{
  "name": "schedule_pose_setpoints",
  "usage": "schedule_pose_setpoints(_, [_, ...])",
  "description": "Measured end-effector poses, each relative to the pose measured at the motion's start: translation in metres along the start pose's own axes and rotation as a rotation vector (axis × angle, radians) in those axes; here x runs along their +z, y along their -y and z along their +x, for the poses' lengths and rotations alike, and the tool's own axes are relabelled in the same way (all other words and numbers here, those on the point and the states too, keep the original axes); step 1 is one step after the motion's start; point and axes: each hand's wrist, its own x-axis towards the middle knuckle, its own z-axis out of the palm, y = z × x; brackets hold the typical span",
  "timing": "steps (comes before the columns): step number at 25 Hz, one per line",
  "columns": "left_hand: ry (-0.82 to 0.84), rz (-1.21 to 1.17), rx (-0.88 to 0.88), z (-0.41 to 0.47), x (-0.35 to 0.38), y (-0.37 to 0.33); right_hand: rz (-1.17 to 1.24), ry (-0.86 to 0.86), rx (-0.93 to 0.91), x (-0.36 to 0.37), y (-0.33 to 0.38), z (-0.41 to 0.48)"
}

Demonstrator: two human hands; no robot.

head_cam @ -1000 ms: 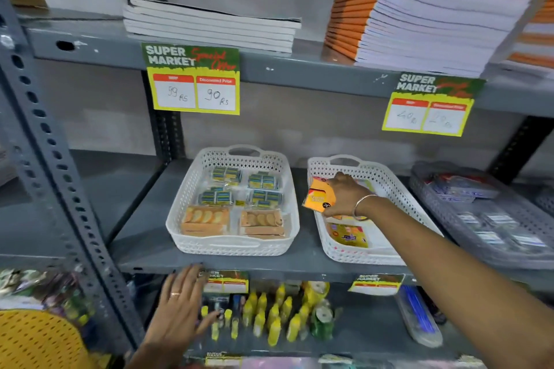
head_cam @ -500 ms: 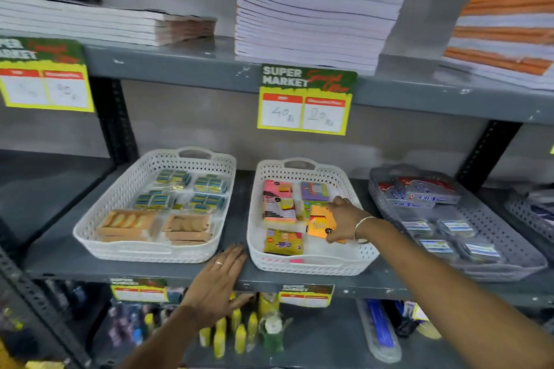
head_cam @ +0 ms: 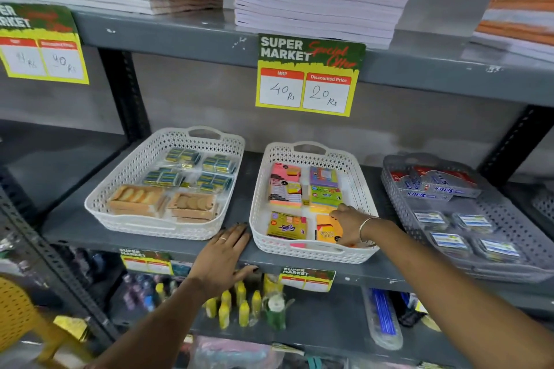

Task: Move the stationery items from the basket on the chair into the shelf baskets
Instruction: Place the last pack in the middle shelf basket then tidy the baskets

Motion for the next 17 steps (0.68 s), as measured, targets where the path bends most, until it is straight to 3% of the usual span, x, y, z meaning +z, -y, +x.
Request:
schedule_pose_setpoints(5, [0.062,0.0,-0.023,0.0,-0.002,0.001,-0.009,0.047,0.02,-0.003,0.004,0.003])
schedule_pose_setpoints(7, [0.049,-0.118,-0.026,-0.004,-0.004,0.0,-0.014,0.054,0.026,-0.003,0.005,0.003])
schedule_pose_setpoints(10, [-0.176,-0.463,-0.107,-0.005,-0.018,-0.007,-0.002,0.054,0.025,-0.004,0.006,0.003])
schedule_pose_setpoints(13, [-0.35,-0.565,-0.097,0.032,-0.051,-0.022,0.024,0.043,0.016,-0.004,0.005,0.001])
schedule_pose_setpoints(15, [-0.175,-0.544,-0.028,0.076,-0.067,-0.031,0.023,0.033,0.009,-0.004,0.005,-0.001])
schedule_pose_setpoints(17, [0.194,-0.466,0.017,0.112,-0.064,-0.036,0.017,0.035,0.003,-0.003,0.006,-0.002])
